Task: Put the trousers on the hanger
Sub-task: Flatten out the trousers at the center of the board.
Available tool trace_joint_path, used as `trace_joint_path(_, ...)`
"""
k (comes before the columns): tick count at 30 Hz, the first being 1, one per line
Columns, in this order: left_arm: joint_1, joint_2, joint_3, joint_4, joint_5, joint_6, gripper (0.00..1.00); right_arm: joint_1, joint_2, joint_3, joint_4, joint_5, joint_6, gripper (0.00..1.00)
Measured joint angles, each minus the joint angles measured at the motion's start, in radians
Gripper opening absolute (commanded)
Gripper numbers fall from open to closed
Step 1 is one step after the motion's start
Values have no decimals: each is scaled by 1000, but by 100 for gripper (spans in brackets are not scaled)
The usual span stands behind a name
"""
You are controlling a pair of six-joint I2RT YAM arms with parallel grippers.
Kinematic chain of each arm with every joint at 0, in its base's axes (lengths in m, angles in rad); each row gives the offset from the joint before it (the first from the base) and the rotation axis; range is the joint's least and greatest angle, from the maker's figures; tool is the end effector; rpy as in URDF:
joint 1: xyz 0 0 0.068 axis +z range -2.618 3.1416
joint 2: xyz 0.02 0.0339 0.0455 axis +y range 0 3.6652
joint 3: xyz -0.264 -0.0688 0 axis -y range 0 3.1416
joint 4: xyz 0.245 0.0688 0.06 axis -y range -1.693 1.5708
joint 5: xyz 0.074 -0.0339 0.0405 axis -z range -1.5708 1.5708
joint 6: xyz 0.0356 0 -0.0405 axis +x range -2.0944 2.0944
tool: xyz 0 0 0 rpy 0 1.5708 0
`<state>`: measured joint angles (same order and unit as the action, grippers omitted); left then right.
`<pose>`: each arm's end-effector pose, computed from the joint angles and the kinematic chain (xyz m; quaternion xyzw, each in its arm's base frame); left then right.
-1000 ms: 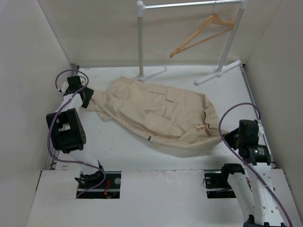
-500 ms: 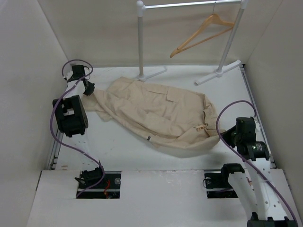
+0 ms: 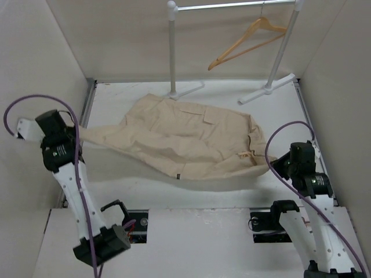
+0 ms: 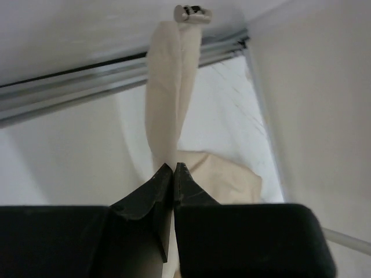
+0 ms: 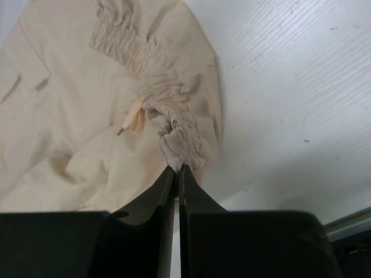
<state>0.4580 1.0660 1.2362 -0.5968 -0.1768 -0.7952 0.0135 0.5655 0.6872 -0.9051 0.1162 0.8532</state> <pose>0.1972 0.1042 0.4001 -0.5298 0.6504 -0.0173 0.5441 0.1105 -0.0026 0.2671 0.3961 0.8328 0.1121 0.3701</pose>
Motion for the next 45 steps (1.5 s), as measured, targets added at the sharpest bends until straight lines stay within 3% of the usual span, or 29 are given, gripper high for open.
trace_joint_path(2, 31, -124, -85, -89, -57, -5, 2, 36, 14, 1, -14, 8, -2, 0)
trace_joint_path(5, 55, -149, -227, -205, -125, -5, 6, 90, 53, 30, -53, 61, -16, 0)
trace_joint_path(9, 96, -48, -395, -283, -154, 5, 34, 127, 80, 78, -66, 141, -31, 0)
trace_joint_path(12, 111, -12, -442, -313, -158, 5, 42, 131, 77, 79, -82, 175, -32, 0)
trace_joint_path(16, 57, -37, -398, -297, -175, -7, 45, 117, 94, 77, -92, 202, -37, 0)
trace_joint_path(20, -145, 24, -288, -229, -177, -47, 51, 57, 148, 77, -90, 210, -38, 0)
trace_joint_path(24, -311, 241, -187, -112, -129, -71, 50, -19, 194, 78, -90, 215, -38, 0)
trace_joint_path(29, -327, 567, -114, 12, -32, -95, 44, -136, 239, 110, -87, 193, -37, 0)
trace_joint_path(31, -309, 670, -83, 32, 2, -108, 43, -212, 278, 116, -72, 193, -38, 9)
trace_joint_path(33, -299, 742, -53, 42, 24, -118, 43, -314, 325, 115, -50, 187, -39, 34)
trace_joint_path(36, -299, 782, -8, 47, 43, -129, 43, -449, 395, 110, 10, 177, -49, 61)
trace_joint_path(38, -308, 794, 6, 67, 53, -136, 43, -477, 409, 110, 38, 175, -55, 70)
trace_joint_path(40, -315, 801, 8, 80, 57, -143, 41, -459, 399, 124, 46, 175, -63, 71)
trace_joint_path(42, -320, 801, 7, 99, 69, -153, 36, -404, 387, 161, 53, 181, -67, 65)
trace_joint_path(43, -321, 801, 2, 120, 76, -158, 33, -360, 385, 183, 71, 183, -72, 53)
trace_joint_path(44, -321, 801, -2, 137, 79, -162, 30, -306, 388, 205, 101, 180, -85, 36)
trace_joint_path(45, -322, 801, -6, 153, 84, -167, 25, -253, 407, 225, 130, 173, -100, 31)
